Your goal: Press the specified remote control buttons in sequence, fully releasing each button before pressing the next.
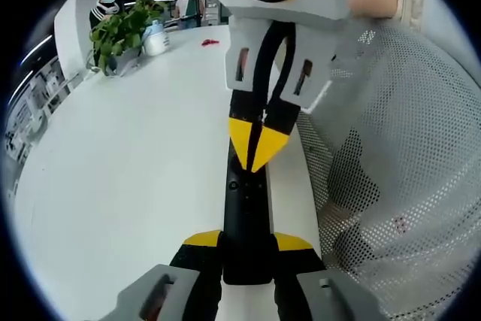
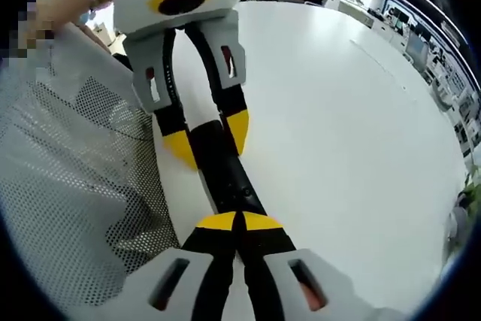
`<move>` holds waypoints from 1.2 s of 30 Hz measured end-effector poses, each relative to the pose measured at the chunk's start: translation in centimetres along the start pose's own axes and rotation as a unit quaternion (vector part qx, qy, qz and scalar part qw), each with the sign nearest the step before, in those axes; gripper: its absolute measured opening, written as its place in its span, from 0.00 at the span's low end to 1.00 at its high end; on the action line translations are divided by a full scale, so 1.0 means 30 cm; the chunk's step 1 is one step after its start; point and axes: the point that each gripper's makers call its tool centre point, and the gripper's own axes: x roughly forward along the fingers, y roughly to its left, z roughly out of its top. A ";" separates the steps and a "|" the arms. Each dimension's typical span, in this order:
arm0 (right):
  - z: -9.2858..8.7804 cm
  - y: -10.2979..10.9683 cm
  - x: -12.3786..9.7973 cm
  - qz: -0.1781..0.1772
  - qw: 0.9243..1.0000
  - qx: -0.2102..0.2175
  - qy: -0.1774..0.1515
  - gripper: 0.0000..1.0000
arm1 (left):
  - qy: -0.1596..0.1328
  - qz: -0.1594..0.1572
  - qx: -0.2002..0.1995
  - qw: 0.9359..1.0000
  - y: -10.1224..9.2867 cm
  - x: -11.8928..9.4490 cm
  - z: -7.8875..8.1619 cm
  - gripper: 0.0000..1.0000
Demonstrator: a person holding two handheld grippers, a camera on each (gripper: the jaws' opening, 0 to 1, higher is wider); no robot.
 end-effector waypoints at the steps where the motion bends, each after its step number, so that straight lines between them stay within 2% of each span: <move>1: -0.001 0.000 0.000 -0.001 1.000 -0.005 0.001 0.00 | 0.000 0.001 0.002 1.000 0.000 0.000 0.000 0.25; 6: 0.003 0.009 0.003 -0.014 0.999 -0.041 0.012 0.00 | -0.003 0.003 0.001 1.000 0.001 0.000 -0.001 0.25; 17: 0.008 0.009 0.003 -0.009 0.999 -0.049 0.009 0.00 | -0.008 0.000 -0.004 1.000 0.000 -0.001 0.001 0.25; 20: 0.024 0.041 0.016 0.011 0.999 -0.045 -0.003 0.00 | -0.009 0.000 -0.005 1.000 0.000 0.000 0.001 0.25; 21: 0.021 0.032 0.011 -0.002 0.998 -0.069 0.009 0.00 | -0.009 0.001 -0.005 1.000 0.000 0.000 0.001 0.25; 24: 0.022 0.038 0.014 -0.011 0.996 -0.087 0.013 0.00 | -0.010 0.001 -0.007 1.000 0.000 0.000 0.001 0.25; 29: 0.021 0.027 0.010 -0.003 0.998 -0.065 0.006 0.00 | -0.011 0.002 -0.009 1.000 0.000 -0.001 0.001 0.25; 36: 0.009 0.017 0.007 -0.011 0.998 -0.065 0.012 0.00 | -0.013 0.001 -0.010 1.000 0.001 0.001 0.002 0.25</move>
